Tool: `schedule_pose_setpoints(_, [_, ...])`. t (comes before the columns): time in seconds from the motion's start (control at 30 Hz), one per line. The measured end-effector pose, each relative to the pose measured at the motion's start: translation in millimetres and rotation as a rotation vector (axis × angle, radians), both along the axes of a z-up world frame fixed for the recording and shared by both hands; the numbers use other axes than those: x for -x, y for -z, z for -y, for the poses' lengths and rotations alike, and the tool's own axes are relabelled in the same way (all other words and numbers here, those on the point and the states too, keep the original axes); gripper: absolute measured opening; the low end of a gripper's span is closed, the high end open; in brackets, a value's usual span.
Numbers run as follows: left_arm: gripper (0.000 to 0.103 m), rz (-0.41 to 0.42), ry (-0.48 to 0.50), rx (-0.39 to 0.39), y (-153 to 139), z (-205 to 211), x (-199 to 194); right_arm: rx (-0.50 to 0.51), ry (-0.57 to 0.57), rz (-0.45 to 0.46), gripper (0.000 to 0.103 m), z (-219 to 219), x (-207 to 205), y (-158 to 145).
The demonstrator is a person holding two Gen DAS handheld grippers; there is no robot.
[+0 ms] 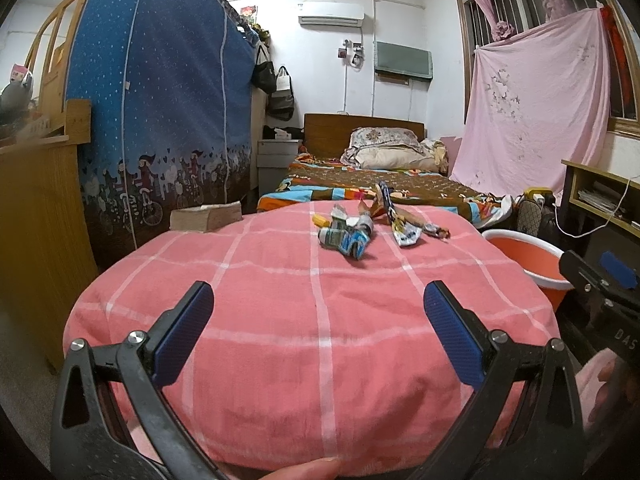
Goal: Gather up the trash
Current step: 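Grasp the dark blue wrapper with the right tool while the left tool grasps the crushed can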
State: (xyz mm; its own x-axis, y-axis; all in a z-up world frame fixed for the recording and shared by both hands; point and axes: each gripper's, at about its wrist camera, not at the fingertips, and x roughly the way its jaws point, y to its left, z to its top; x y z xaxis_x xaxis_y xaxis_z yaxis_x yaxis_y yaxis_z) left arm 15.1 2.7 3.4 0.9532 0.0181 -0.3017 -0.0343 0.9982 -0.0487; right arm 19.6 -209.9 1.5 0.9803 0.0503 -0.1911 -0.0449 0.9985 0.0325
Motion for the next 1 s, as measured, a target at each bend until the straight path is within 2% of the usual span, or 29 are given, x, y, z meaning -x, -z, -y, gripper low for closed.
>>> schedule_pose_setpoints(0.23, [0.092,0.075,-0.004,-0.004,-20,-4,-21,0.017,-0.022,0.043,0.103,1,-21,-19])
schedule_pose_setpoints(0.5, [0.092,0.224,0.015,0.015,-53,-11,-51,0.083,-0.052,0.175,0.103,-12,-57,-51])
schedule_pose_setpoints(0.67, [0.092,0.284,0.019,0.013,-59,-15,-69,0.108,-0.065,0.216,0.103,-19,-89,-64])
schedule_pose_setpoints(0.73, [0.092,0.283,0.026,0.012,-60,-15,-80,0.115,-0.088,0.200,0.103,-21,-106,-66])
schedule_pose_setpoints(0.87, [0.092,0.229,0.047,0.024,-54,-13,-101,0.109,-0.130,0.153,0.103,-22,-137,-64])
schedule_pose_setpoints(1.0, [0.091,0.102,0.041,0.037,-41,-12,-124,0.104,-0.187,0.073,0.103,-28,-163,-60])
